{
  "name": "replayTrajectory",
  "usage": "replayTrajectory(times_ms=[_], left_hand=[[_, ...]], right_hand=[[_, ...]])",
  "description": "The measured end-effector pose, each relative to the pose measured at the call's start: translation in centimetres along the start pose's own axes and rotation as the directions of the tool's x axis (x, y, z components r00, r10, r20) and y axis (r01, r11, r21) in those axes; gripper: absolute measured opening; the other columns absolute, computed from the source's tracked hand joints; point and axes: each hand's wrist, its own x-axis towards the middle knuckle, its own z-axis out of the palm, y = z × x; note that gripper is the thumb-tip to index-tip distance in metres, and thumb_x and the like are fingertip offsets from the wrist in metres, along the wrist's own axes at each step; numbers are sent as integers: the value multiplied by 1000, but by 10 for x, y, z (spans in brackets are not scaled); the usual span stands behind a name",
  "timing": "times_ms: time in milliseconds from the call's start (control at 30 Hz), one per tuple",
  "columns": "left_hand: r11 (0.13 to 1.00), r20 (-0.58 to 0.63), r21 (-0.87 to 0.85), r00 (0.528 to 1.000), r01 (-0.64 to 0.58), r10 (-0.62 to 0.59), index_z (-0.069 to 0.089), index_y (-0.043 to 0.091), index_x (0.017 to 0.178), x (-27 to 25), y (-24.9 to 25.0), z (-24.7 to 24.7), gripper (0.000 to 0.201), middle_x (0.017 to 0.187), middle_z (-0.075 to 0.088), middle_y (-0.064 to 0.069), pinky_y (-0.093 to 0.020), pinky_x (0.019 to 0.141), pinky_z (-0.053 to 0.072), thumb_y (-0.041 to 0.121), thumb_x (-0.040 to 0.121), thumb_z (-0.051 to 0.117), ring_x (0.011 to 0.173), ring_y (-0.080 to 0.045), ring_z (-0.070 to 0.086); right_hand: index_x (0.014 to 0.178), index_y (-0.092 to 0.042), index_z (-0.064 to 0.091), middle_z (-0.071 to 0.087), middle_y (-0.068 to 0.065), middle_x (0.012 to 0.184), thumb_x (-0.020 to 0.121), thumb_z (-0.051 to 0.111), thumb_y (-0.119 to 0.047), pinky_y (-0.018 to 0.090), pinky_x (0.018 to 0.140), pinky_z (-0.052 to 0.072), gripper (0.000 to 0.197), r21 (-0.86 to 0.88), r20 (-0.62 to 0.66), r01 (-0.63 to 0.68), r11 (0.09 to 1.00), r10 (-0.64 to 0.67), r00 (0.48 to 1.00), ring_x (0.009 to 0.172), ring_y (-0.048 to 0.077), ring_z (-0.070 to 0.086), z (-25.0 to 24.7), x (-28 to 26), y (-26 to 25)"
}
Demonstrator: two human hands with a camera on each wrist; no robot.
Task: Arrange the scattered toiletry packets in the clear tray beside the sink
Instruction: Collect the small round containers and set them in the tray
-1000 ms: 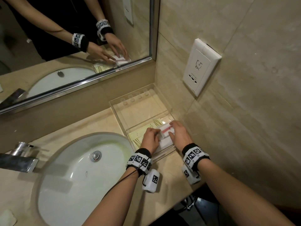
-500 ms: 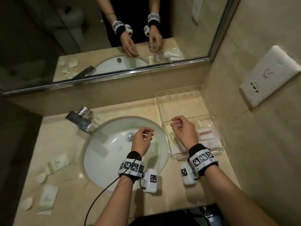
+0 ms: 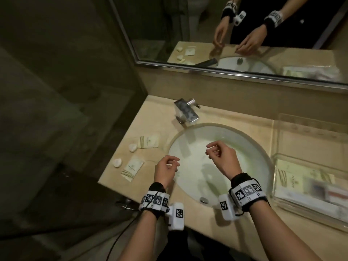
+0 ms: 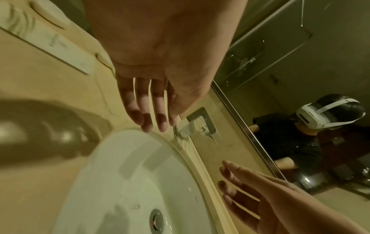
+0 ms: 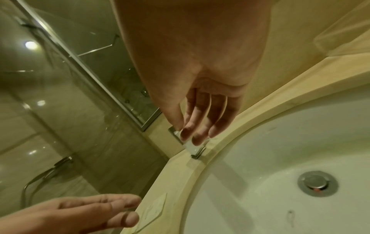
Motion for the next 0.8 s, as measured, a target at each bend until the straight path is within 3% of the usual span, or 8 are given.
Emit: replayTrajectory(times_ms=[167,300,400,500,633,733,800], left_hand=[[998,-30,-44,998,46,-47,66,18,90,19,-26,-50,18,82,70,-3,-25,62,53,6,92,53,70,-15,64],[996,-43,-39,996,82,-83,67,21,90,41,-55,-99,15,89,70,-4,-37,73,57,9,88,58,81,-21,67],[993,-122,-14,985,119,-120,67,19,90,55,-76,-134,11,86,68,1,-31,74,54,11,85,63,80,-20,65],[988,-211,22,967,152,-144,65,14,91,66,-93,-163,14,90,66,-6,-33,76,54,7,79,70,78,-21,62],[968,-334,164,934,189,-126,60,17,99,74,-113,-186,36,111,50,-3,-42,95,47,8,70,79,101,-26,54],[963,-278,212,955,166,-104,59,19,119,78,-124,-192,54,132,48,-1,-41,103,40,7,70,79,113,-27,48],[960,-234,229,967,160,-105,57,21,126,82,-131,-193,60,136,48,2,-40,105,40,7,72,78,116,-25,47]], right_hand=[[94,-22,65,72,-5,82,87,63,-19,13,71,48,8,-77,75,15,997,-9,997,75,15,69,65,14,-29],[96,-18,67,73,-1,84,87,63,-18,27,71,55,10,-87,108,6,996,3,994,75,17,70,118,28,-50],[98,-15,68,72,1,85,87,65,-17,22,67,53,11,-102,139,-10,995,24,990,75,18,69,157,37,-62],[99,-13,66,70,-1,86,88,65,-17,20,67,52,11,-135,194,9,991,18,981,74,16,67,195,45,-73],[105,-15,63,64,0,102,82,74,-15,25,75,51,26,-239,300,100,966,-25,954,80,16,61,245,59,-81],[117,-18,60,59,4,120,80,75,-15,36,93,51,40,-352,357,174,920,-39,933,98,21,60,276,69,-83],[127,-19,56,54,4,130,83,71,-14,37,101,47,47,-423,390,220,879,-42,920,111,23,57,291,73,-84]])
